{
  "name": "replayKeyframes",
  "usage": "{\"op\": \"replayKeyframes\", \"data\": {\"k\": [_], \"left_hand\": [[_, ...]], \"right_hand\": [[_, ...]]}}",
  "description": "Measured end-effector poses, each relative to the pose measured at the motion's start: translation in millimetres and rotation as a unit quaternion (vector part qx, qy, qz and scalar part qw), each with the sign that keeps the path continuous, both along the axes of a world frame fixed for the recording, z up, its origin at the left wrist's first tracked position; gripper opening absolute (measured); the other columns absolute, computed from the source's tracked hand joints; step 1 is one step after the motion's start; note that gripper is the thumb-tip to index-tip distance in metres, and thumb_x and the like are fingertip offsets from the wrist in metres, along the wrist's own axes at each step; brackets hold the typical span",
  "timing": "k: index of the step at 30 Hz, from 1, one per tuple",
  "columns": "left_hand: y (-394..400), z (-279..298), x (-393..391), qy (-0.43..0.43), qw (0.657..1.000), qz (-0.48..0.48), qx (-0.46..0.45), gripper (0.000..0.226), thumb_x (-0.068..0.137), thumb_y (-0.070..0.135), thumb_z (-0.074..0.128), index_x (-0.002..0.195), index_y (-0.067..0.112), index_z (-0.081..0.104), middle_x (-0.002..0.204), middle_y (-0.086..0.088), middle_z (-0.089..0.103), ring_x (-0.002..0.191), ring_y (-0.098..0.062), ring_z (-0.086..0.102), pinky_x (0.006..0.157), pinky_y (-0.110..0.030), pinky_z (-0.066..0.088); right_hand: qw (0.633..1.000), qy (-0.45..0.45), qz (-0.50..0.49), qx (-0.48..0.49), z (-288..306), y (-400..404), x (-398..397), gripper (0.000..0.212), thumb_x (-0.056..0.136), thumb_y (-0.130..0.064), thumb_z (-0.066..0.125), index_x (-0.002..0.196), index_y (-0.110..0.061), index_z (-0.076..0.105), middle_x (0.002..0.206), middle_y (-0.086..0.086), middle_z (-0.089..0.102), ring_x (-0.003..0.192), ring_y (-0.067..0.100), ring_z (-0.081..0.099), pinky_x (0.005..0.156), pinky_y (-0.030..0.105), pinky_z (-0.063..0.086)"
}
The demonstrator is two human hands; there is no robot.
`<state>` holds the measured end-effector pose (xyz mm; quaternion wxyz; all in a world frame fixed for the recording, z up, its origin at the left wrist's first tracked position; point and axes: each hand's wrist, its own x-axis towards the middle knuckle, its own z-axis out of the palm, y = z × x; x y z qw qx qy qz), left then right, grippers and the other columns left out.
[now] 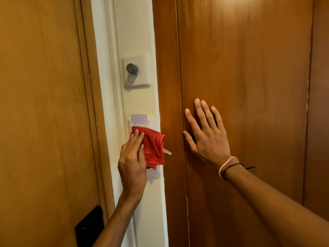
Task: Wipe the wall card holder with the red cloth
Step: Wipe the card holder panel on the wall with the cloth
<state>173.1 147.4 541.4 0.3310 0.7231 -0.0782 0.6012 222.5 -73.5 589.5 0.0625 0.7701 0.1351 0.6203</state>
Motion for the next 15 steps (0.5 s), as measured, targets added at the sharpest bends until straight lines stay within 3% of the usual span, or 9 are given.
{"op": "replayKeyframes", "data": {"k": [4,7,9,11,15], "left_hand": [[-3,11,-4,-0.003,0.993,-0.045,-0.109,0.036,0.088,0.017,0.070,0.122,0.009,0.062,0.123,-0.013,0.065,0.110,-0.019,0.061,0.093,-0.039,0.057],[-3,16,-7,-0.001,0.982,-0.063,-0.178,0.040,0.081,0.020,0.078,0.117,0.009,0.062,0.116,-0.012,0.065,0.100,-0.012,0.059,0.083,-0.018,0.053],[-3,17,-8,0.011,0.980,-0.072,-0.185,0.040,0.079,0.022,0.079,0.114,0.010,0.064,0.113,-0.010,0.066,0.097,-0.011,0.060,0.077,-0.006,0.046],[-5,19,-9,0.022,0.979,-0.086,-0.183,0.038,0.078,0.023,0.081,0.111,0.012,0.065,0.110,-0.009,0.068,0.094,-0.012,0.061,0.071,-0.002,0.044],[-17,24,-13,0.028,0.979,-0.117,-0.164,0.040,0.074,0.022,0.083,0.109,0.013,0.065,0.106,-0.006,0.071,0.091,-0.013,0.064,0.065,-0.001,0.047]], "right_hand": [[0.993,0.102,0.045,0.036,1,19,-27,0.068,0.103,-0.057,0.031,0.158,-0.018,0.040,0.172,0.020,0.018,0.161,0.034,0.017,0.132,0.051,0.020],[0.969,0.195,0.141,0.049,-8,39,-49,0.070,0.102,-0.061,0.027,0.148,-0.015,0.054,0.170,0.017,0.028,0.159,0.030,0.025,0.132,0.042,0.017],[0.942,0.264,0.198,0.065,-17,51,-59,0.067,0.101,-0.059,0.035,0.143,-0.011,0.058,0.160,0.012,0.043,0.151,0.026,0.038,0.129,0.041,0.032],[0.912,0.322,0.235,0.096,-24,60,-65,0.061,0.101,-0.054,0.047,0.142,-0.010,0.056,0.146,0.005,0.051,0.137,0.020,0.046,0.115,0.037,0.046],[0.852,0.355,0.314,0.225,-26,62,-71,0.046,0.100,-0.040,0.058,0.136,-0.012,0.057,0.127,0.004,0.059,0.117,0.018,0.056,0.105,0.040,0.052]]}}
